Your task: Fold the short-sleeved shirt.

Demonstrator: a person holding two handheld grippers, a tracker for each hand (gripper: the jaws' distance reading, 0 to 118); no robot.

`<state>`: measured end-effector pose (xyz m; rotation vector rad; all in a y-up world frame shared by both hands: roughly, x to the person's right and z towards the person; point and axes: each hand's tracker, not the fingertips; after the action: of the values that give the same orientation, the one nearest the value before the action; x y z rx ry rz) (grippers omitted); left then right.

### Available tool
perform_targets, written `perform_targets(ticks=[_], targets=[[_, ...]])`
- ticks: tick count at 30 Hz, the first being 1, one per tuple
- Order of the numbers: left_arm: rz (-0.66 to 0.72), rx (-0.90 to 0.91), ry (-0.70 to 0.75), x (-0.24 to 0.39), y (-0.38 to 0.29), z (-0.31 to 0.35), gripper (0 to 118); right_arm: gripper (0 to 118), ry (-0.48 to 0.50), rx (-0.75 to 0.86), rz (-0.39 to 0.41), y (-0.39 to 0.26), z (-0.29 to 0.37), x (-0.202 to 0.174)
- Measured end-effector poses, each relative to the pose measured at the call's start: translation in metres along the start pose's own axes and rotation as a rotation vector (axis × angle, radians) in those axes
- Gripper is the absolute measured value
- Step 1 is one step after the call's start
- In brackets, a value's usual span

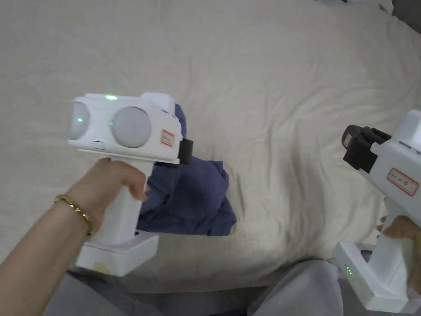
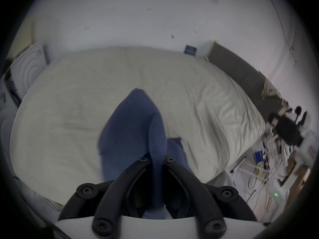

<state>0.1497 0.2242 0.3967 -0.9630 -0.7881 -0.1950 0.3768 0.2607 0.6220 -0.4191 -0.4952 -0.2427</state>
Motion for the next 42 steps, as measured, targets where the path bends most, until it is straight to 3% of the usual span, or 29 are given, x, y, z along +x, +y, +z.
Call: perform_targets(ticks=[2,4,5,6,9,12,14,18,22,25,30,32,35,42], targets=[[-0.045,-0.044,0.013,0.020,-0.006,-0.034,23,2,-0.012,0.005,-0.011,-0.001,0.004,0.005],[-0.047,-0.099,-0.017,0.034,-0.013,-0.060,63,2,-0.020,0.008,-0.019,-0.002,0.008,0.010],[-0.044,-0.118,-0.047,0.037,-0.016,-0.071,75,2,-0.025,0.010,-0.024,-0.003,0.010,0.012],[-0.025,-0.144,-0.083,0.039,-0.018,-0.084,75,2,-0.030,0.009,-0.027,-0.004,0.011,0.014],[0.020,-0.184,-0.079,0.043,-0.021,-0.099,67,2,-0.042,0.001,-0.027,-0.005,0.013,0.019],[0.050,-0.067,0.011,0.040,-0.016,-0.085,17,2,-0.046,0.005,-0.031,-0.006,0.015,0.019],[0.075,0.038,0.026,0.036,-0.012,-0.072,3,2,-0.040,0.007,-0.037,-0.006,0.015,0.019],[-0.024,0.094,0.103,0.044,-0.020,-0.079,1,2,-0.028,0.010,-0.030,-0.005,0.014,0.015],[-0.056,-0.008,0.094,0.054,-0.040,-0.112,1,2,-0.016,0.009,-0.039,-0.006,0.013,0.013],[-0.131,-0.027,0.181,0.060,-0.053,-0.135,1,2,-0.014,0.010,-0.036,-0.007,0.015,0.009],[-0.115,-0.032,0.170,0.063,-0.043,-0.134,1,2,0.008,0.006,-0.016,-0.007,0.017,-0.001],[-0.023,-0.048,0.094,0.052,-0.031,-0.120,1,2,0.022,0.011,-0.009,-0.006,0.020,-0.006],[0.123,0.158,0.020,0.031,-0.017,-0.072,1,2,0.044,0.030,0.027,-0.001,0.022,-0.020],[-0.017,0.606,0.302,-0.008,-0.022,0.031,1,2,0.118,0.093,0.100,0.009,0.012,-0.069]])
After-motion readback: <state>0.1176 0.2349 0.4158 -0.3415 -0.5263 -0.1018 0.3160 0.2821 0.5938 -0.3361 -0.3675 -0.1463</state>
